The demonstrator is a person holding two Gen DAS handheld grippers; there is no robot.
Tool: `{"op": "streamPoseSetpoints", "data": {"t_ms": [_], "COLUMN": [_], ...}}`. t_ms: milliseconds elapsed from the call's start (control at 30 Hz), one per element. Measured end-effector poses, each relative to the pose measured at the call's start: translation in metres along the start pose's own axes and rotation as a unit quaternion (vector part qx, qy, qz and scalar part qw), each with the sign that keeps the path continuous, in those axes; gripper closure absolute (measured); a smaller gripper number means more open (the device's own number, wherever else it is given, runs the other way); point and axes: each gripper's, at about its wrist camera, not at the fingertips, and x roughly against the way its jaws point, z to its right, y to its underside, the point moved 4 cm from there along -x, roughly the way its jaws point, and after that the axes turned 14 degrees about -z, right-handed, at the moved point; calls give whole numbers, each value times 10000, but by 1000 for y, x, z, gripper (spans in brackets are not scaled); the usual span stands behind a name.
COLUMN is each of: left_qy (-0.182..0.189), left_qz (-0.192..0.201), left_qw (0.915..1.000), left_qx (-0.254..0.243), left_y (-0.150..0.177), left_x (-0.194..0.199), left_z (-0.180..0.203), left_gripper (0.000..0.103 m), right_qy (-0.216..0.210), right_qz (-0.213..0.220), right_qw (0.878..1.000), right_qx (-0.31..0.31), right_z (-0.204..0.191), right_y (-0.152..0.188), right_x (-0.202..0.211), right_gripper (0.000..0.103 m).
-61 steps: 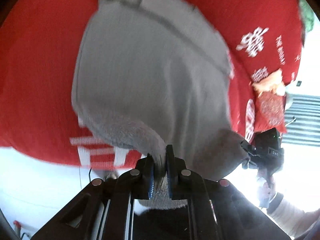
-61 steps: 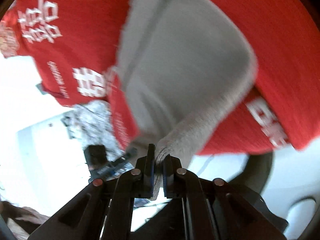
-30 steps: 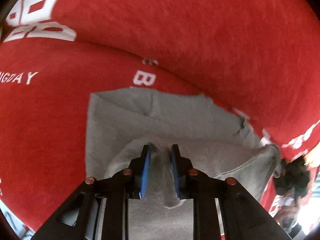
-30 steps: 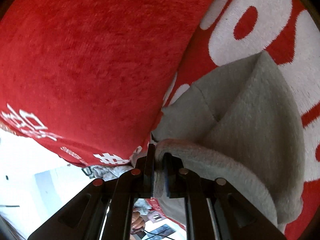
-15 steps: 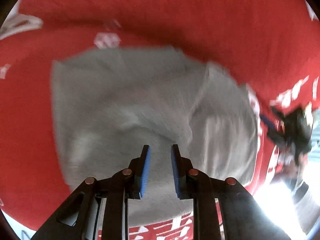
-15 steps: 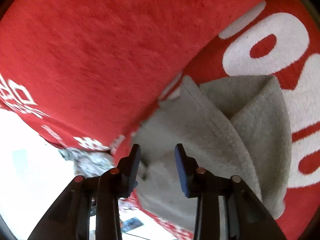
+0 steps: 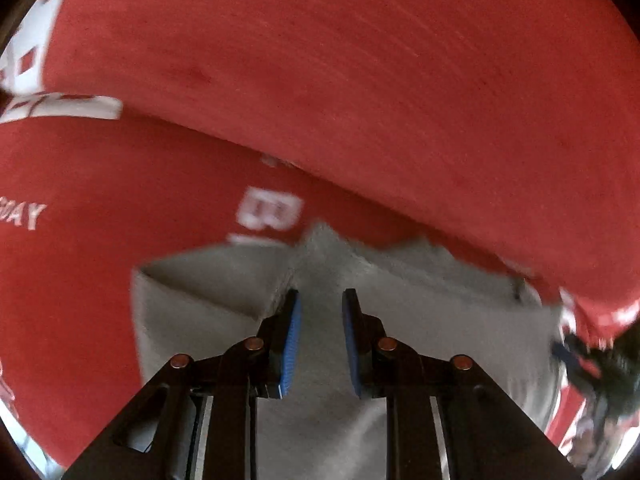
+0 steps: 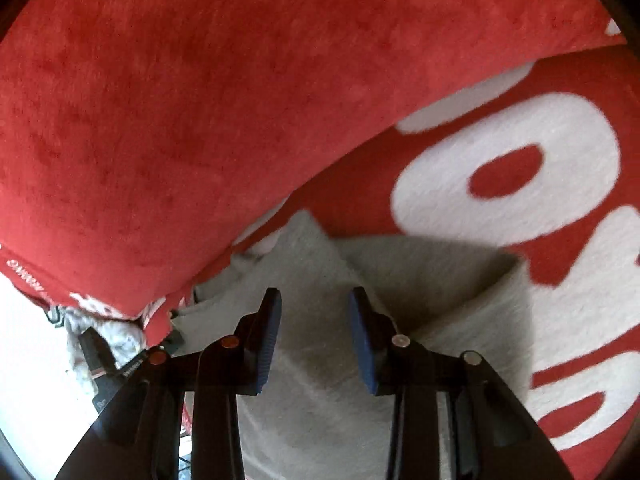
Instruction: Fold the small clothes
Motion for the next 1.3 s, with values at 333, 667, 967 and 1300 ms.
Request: {"op": "streamPoseSetpoints", "data": {"t_ms": [333,667,967,1300], "left_qy": [-464,-658,-69,227], "left_qz": [-51,-289,-1220,-1160], "left_qw": [9987,9942,9869,9800], "left_qx": [-210,-803,-1056,-1604], "left_y": [38,117,164,167], "left_x": [27,42,5,6], "left_z": [-31,-60,-85,-73], "left_gripper": [81,0,33,88], "right_qy": [-76,-515,-896,-782], "right_qz": [300,61,-754,40], "right_qw": [9993,9986,9880,9874], "right_qx": [-212,138,-1008,-1377], "right_z": [19,-45,-27,-18], "right_y": [27,135,257,237], "right_x": [27,-1,-100,-87], "right_gripper": [60,48,47,95]}}
